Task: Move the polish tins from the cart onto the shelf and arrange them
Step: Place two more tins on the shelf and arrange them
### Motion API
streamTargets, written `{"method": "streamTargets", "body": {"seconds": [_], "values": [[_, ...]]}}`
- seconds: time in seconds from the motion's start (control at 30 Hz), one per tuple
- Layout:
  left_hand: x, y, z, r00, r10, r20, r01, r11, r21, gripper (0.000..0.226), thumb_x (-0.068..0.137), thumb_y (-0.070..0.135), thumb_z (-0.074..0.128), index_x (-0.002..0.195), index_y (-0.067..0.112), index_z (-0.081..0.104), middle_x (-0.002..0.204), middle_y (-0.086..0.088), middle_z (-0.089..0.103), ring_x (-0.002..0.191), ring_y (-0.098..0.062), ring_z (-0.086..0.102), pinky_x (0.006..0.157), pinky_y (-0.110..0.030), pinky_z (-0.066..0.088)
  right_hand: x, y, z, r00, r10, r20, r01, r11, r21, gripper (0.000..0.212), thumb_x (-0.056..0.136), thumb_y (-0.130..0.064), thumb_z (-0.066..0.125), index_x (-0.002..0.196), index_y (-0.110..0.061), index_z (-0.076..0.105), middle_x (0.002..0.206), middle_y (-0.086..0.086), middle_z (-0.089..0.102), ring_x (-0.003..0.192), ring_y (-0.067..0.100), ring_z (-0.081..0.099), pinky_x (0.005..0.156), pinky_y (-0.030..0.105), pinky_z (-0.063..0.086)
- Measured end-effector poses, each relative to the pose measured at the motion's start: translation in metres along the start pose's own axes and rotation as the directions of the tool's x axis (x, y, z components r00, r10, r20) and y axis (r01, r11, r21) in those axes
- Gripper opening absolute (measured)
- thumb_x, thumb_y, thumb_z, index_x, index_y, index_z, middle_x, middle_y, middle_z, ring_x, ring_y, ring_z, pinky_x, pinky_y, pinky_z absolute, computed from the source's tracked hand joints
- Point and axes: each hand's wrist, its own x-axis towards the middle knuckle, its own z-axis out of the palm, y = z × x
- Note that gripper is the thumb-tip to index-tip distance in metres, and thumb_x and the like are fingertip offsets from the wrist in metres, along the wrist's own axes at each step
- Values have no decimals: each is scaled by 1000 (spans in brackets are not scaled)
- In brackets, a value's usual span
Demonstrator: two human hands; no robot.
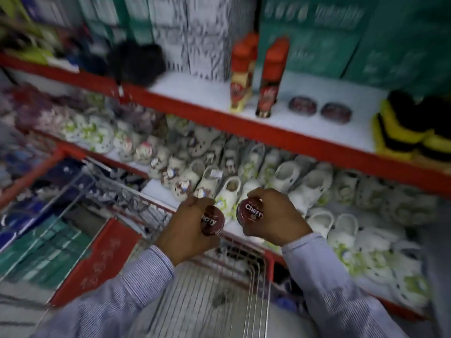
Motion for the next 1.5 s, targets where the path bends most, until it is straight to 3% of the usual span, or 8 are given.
{"method": "streamTargets", "body": {"seconds": [0.13, 0.27, 0.43, 0.77, 0.93, 1.1, 1.27, 1.5], "values": [[25, 68, -46, 989, 121, -86, -124, 992, -22, 87, 60, 36, 86, 138, 23, 50, 127, 5, 54, 114, -17, 59, 92, -25, 49, -17, -14, -84, 986, -44, -164, 38, 998, -42, 55, 50, -30, 84, 103, -21, 70, 102, 3, 70, 94, 21, 65, 79, 35, 55], [60, 123, -67, 955, 237, -177, -250, 967, -57, 80, 48, 41, 82, 123, 32, 57, 117, 7, 65, 105, -14, 66, 89, -33, 57, -25, -5, -144, 957, -11, -290, 9, 1000, -8, 79, 56, -28, 88, 128, -18, 58, 124, 5, 65, 112, 22, 62, 93, 33, 52], [106, 188, -73, 948, 253, -195, -275, 956, -97, 103, 43, 48, 79, 136, 14, 52, 124, -5, 67, 110, -21, 66, 94, -32, 55, 1, 24, -186, 899, 77, -432, -59, 997, 54, 71, 54, -37, 85, 114, -24, 50, 114, 7, 68, 106, 24, 67, 87, 36, 56], [187, 233, -57, 959, 190, -209, -201, 979, -32, 73, 66, 30, 85, 120, 11, 40, 85, 3, 55, 96, -29, 68, 70, -28, 44, 57, 52, -198, 899, 224, -377, -204, 975, 93, 70, 60, -37, 80, 114, -16, 39, 120, 13, 63, 113, 32, 61, 90, 34, 54], [197, 228, -49, 971, 185, -153, -186, 982, 10, 68, 68, 35, 82, 116, 12, 40, 94, 0, 58, 102, -29, 67, 72, -29, 45, 65, 61, -196, 906, 194, -376, -164, 980, 111, 44, 77, -29, 72, 112, -20, 47, 122, 10, 64, 115, 29, 61, 91, 27, 48], [204, 225, -49, 967, 242, -84, -237, 970, 61, 61, 70, 32, 84, 120, 15, 55, 115, -8, 68, 110, -29, 66, 81, -27, 48, 68, 69, -203, 939, 203, -278, -185, 979, 90, 75, 72, -24, 80, 137, -13, 45, 139, 10, 56, 127, 27, 55, 102, 26, 43], [232, 232, -51, 964, 225, -141, -221, 974, 47, 37, 79, 38, 78, 103, 12, 71, 107, -13, 75, 105, -32, 69, 78, -26, 48, 83, 68, -219, 905, 158, -395, -148, 987, 55, 23, 79, -17, 74, 102, -20, 75, 116, 6, 72, 110, 25, 66, 88, 24, 48], [269, 229, -41, 957, 212, -197, -205, 977, 54, 45, 75, 50, 74, 94, 9, 71, 98, -16, 75, 95, -34, 70, 77, -35, 58, 114, 75, -213, 855, 162, -493, -147, 987, 69, 20, 81, -20, 68, 98, -21, 79, 109, 11, 76, 103, 31, 69, 90, 38, 56]]}}
